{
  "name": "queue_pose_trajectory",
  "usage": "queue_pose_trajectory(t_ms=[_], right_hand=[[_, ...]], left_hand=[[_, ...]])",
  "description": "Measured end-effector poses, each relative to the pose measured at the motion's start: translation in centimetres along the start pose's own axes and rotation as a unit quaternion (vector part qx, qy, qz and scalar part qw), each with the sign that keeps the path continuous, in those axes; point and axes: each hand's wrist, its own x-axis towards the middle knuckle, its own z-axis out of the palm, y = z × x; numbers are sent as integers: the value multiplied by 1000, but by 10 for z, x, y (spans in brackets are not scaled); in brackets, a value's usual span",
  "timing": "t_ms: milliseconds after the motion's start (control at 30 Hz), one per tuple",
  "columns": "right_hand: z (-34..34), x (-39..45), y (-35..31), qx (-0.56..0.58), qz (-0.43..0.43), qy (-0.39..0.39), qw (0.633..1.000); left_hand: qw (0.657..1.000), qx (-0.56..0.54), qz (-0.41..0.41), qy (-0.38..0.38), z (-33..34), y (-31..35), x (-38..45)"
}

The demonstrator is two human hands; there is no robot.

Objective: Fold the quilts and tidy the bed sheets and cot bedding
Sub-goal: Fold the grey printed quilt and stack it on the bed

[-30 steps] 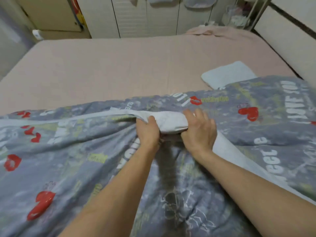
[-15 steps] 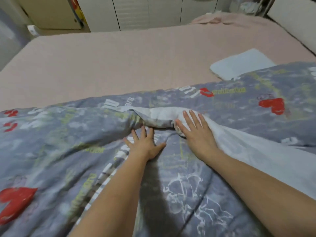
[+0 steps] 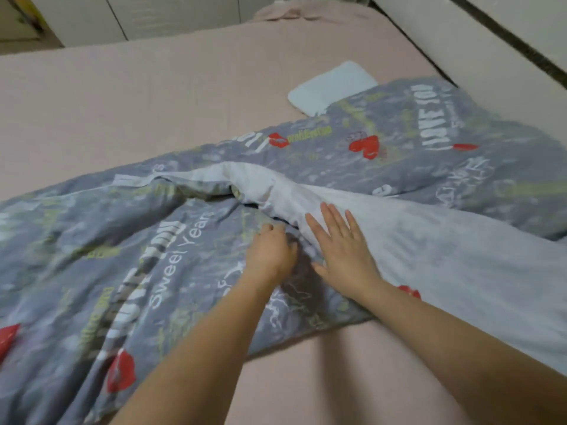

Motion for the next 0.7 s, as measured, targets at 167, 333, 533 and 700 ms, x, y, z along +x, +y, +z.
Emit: queue_pose_trajectory(t_ms=[167, 333, 533, 700], right_hand=[[7, -92, 89, -10, 184, -90, 979], [40, -168, 148, -10, 228, -205, 952], [3, -145, 225, 27, 107, -221, 969], [-52, -88, 344, 45, 103, -197, 974]], left_hand=[[985, -155, -64, -37, 44, 86, -48], [841, -471, -239, -114, 100, 176, -56], [791, -495, -346, -91, 134, 244, -28], [795, -523, -307, -29, 125, 354, 23]])
